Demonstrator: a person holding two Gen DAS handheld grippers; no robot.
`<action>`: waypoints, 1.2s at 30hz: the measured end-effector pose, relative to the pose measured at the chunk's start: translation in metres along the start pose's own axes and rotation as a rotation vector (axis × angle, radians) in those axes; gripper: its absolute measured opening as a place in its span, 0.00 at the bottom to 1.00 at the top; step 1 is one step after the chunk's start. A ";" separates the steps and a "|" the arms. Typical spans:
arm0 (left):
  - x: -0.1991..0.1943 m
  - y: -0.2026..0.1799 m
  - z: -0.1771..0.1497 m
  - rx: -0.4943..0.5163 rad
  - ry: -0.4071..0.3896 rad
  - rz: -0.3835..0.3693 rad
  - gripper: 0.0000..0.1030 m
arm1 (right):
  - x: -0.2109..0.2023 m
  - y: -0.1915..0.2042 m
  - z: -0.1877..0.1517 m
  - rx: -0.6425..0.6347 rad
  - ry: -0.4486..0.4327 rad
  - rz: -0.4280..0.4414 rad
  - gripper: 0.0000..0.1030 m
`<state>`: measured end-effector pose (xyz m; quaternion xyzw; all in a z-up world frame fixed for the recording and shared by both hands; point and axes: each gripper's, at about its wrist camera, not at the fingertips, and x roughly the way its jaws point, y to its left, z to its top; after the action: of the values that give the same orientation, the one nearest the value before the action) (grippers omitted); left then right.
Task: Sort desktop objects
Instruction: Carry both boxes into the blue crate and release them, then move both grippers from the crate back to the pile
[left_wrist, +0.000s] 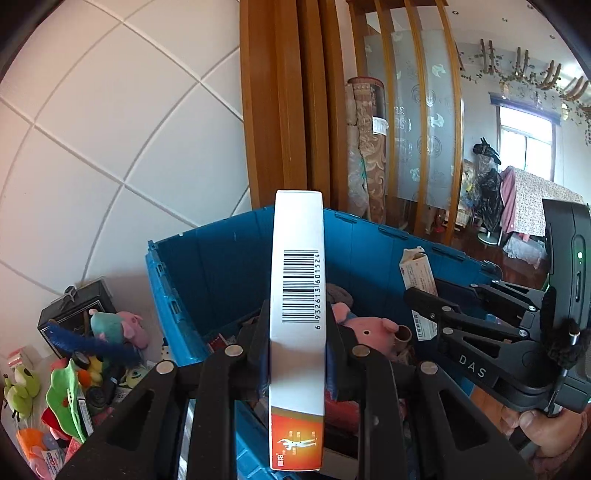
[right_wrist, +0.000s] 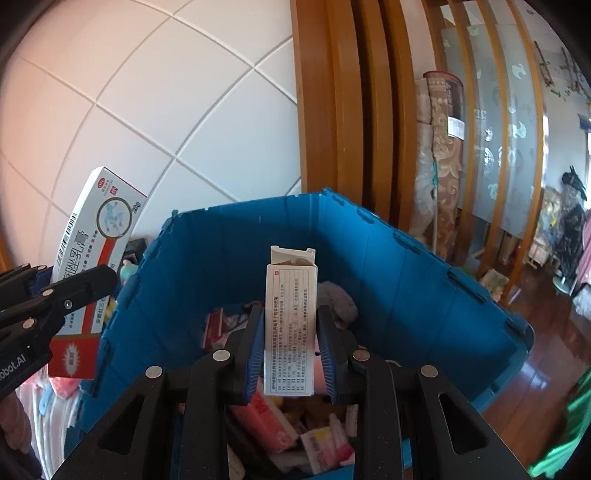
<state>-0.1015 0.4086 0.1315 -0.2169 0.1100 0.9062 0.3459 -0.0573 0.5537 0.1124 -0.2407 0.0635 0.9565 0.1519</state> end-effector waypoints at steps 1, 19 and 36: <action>0.003 -0.004 0.000 0.006 0.009 -0.003 0.22 | 0.002 -0.003 -0.001 -0.003 0.004 0.001 0.27; 0.032 -0.019 -0.003 0.000 0.120 0.004 0.22 | 0.041 -0.020 -0.015 -0.052 0.118 -0.009 0.28; -0.009 0.011 -0.011 -0.035 -0.011 0.038 0.55 | 0.029 -0.013 -0.010 -0.038 0.092 -0.058 1.00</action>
<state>-0.0995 0.3911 0.1265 -0.2156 0.0964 0.9156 0.3256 -0.0727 0.5719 0.0895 -0.2891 0.0453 0.9407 0.1717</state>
